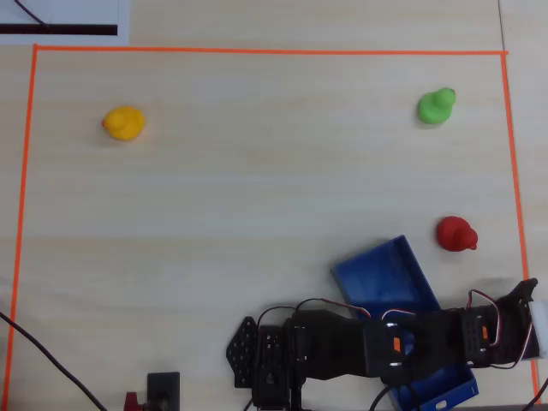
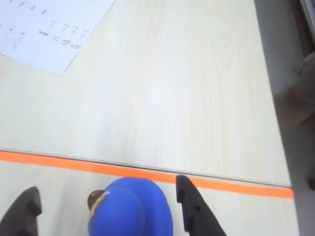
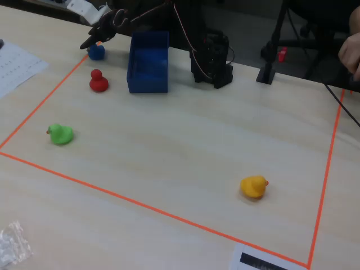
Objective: Grasp blue duck and put it into box.
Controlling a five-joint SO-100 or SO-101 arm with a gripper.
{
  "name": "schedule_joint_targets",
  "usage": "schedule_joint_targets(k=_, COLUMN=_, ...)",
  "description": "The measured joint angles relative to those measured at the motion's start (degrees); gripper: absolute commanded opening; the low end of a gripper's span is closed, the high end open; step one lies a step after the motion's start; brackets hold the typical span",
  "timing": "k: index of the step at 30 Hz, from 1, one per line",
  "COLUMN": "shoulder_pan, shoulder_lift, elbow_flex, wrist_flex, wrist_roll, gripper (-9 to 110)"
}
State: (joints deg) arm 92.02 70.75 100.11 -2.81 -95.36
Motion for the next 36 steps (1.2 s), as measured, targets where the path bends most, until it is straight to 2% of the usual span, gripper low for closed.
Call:
schedule_joint_targets(k=9, shoulder_pan=0.79, shoulder_lift=-3.08, elbow_flex=0.18, wrist_flex=-2.02, wrist_roll=-1.49, gripper=37)
schedule_joint_targets(k=24, shoulder_pan=0.88, shoulder_lift=-3.08, elbow_flex=10.9, wrist_flex=-9.23, wrist_roll=-6.68, gripper=36)
schedule_joint_targets(k=25, shoulder_pan=0.88, shoulder_lift=-3.08, elbow_flex=11.25, wrist_flex=-9.58, wrist_roll=-6.68, gripper=30)
schedule_joint_targets(k=27, shoulder_pan=0.88, shoulder_lift=-3.08, elbow_flex=11.34, wrist_flex=-9.93, wrist_roll=-6.59, gripper=6)
schedule_joint_targets(k=28, shoulder_pan=0.88, shoulder_lift=-3.08, elbow_flex=11.34, wrist_flex=-10.02, wrist_roll=-6.59, gripper=0)
schedule_joint_targets(k=36, shoulder_pan=-0.53, shoulder_lift=-2.99, elbow_flex=10.46, wrist_flex=-8.35, wrist_roll=-2.11, gripper=0)
